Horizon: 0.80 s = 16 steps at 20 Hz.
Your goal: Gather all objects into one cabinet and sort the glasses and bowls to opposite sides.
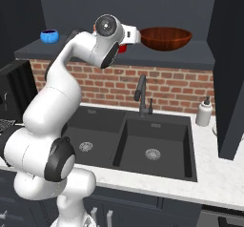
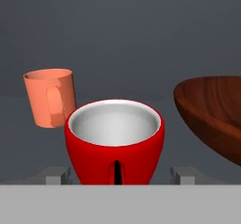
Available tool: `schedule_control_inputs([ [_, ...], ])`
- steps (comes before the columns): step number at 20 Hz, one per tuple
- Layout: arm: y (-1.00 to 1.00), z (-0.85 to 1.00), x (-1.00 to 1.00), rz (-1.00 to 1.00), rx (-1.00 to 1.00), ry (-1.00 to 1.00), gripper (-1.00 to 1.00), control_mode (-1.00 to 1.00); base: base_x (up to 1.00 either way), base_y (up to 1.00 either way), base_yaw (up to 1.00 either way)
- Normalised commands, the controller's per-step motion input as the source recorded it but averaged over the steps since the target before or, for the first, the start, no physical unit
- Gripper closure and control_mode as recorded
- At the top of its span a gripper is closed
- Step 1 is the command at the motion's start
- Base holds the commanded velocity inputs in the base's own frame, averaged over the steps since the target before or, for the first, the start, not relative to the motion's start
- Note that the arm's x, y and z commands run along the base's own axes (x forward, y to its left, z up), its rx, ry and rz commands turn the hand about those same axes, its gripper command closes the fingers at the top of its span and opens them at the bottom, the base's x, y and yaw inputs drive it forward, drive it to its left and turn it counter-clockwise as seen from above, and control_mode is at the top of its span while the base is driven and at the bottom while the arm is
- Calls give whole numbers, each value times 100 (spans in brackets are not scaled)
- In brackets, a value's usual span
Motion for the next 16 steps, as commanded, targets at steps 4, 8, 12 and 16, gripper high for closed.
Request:
schedule_control_inputs([
  [4, 0, 0, 3, 0, 0, 1, 100, -100, 0, 0, 0],
  [8, 0, 0, 3, 0, 0, 0, 100, -100, 0, 0, 0],
  [12, 0, 0, 0, 0, 0, 0, 100, -100, 0, 0, 0],
  [16, 0, 0, -1, 0, 0, 0, 100, -100, 0, 0, 0],
])
